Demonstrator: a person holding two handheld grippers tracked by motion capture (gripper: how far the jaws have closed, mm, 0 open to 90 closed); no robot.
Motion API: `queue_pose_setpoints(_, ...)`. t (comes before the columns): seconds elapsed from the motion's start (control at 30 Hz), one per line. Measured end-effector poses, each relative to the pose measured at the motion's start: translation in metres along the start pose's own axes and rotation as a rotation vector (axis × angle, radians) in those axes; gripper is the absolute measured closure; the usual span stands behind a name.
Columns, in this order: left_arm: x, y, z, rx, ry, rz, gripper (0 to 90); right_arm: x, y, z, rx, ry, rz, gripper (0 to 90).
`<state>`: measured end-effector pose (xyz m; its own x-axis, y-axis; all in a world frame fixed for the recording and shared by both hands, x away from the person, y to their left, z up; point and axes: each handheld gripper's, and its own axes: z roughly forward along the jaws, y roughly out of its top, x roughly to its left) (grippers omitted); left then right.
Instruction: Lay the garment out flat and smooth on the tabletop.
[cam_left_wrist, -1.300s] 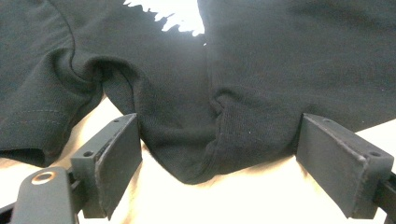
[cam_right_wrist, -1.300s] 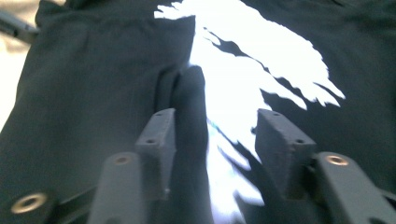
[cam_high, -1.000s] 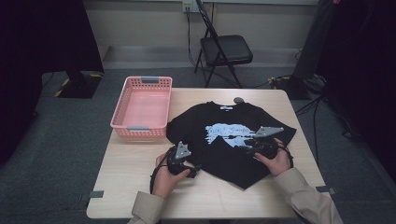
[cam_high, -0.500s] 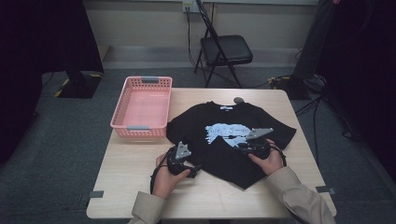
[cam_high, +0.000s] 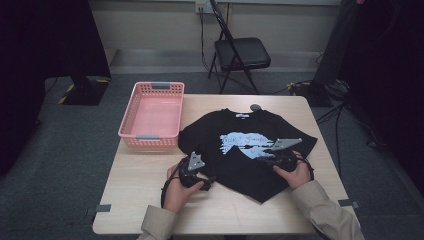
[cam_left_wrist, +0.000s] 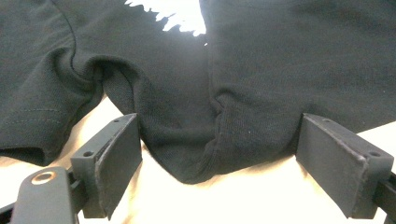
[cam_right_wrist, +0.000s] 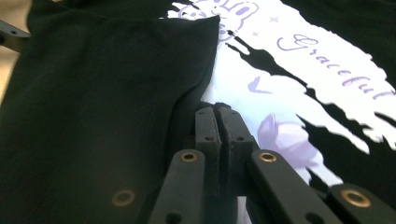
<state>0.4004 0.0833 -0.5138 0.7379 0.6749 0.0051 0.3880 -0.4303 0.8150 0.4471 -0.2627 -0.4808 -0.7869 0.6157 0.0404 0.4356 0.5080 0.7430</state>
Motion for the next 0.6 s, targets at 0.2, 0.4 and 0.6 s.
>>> queue_pose_setpoints(0.2, 0.0, 0.0, 0.0, 0.0, 0.0, 0.0, 14.2, 0.0, -0.007, -0.015, -0.025, 0.011, 0.018, 87.2)
queue_pose_setpoints(0.4, 0.0, 0.0, 0.0, 0.0, 0.0, 0.0, 14.2, 0.0, -0.016, -0.028, -0.044, 0.017, 0.029, 87.3)
queue_pose_setpoints(0.6, 0.0, 0.0, 0.0, 0.0, 0.0, 0.0, 14.2, 0.003, -0.028, -0.039, -0.05, 0.022, 0.03, 87.2)
